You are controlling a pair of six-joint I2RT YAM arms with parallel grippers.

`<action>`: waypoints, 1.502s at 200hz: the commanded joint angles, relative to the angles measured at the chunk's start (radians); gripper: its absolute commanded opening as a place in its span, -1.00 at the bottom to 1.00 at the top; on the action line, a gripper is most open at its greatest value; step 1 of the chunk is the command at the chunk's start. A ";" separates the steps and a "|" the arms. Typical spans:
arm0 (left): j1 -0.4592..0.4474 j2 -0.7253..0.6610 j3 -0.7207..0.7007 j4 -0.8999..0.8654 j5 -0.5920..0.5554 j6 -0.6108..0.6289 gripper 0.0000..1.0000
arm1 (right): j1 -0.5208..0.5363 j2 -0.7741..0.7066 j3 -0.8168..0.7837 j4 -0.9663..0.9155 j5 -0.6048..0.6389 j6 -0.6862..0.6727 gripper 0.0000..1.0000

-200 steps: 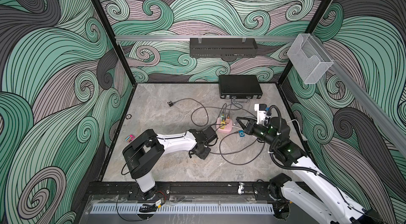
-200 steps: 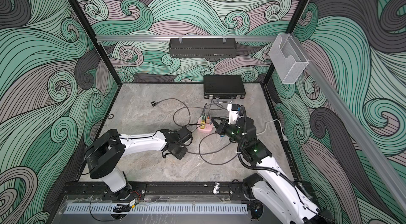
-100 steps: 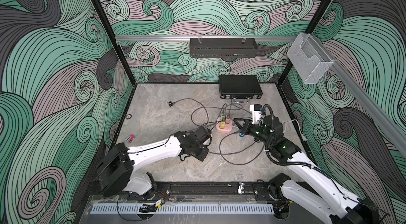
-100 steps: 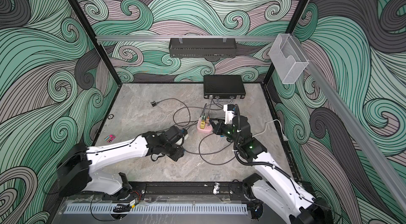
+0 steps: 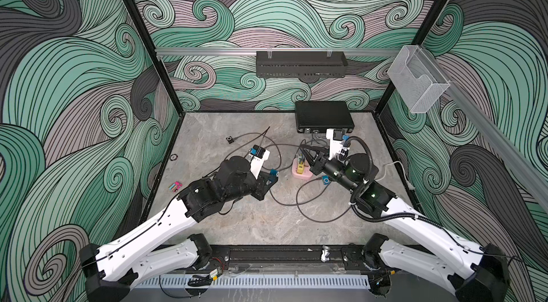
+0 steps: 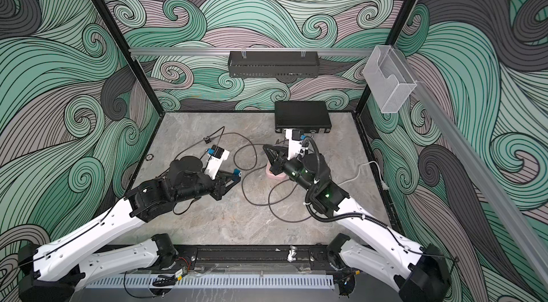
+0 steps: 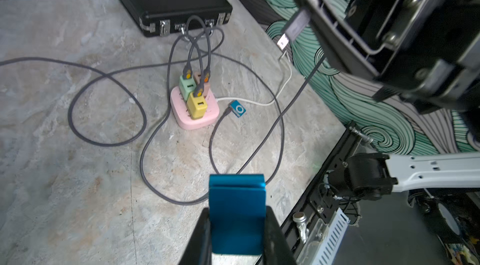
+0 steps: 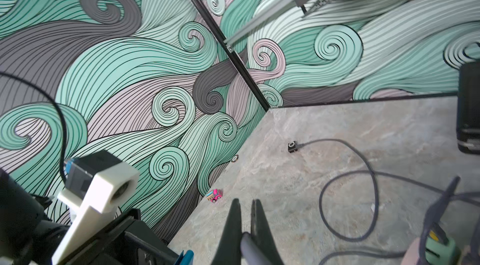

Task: Charge mp3
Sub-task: Pick up the MP3 player from the center of the board, then insert the charging cable into the MP3 player.

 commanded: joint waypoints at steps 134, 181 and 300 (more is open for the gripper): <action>0.007 0.043 0.117 0.319 -0.169 -0.262 -0.61 | 0.243 0.172 0.019 0.647 0.243 -0.320 -1.00; 0.004 0.053 0.117 0.320 -0.148 -0.255 -0.61 | 0.251 0.201 0.020 0.736 0.344 -0.319 -1.00; -0.013 0.049 0.118 0.326 -0.184 -0.247 -0.62 | 0.258 0.238 0.021 0.732 0.356 -0.268 -1.00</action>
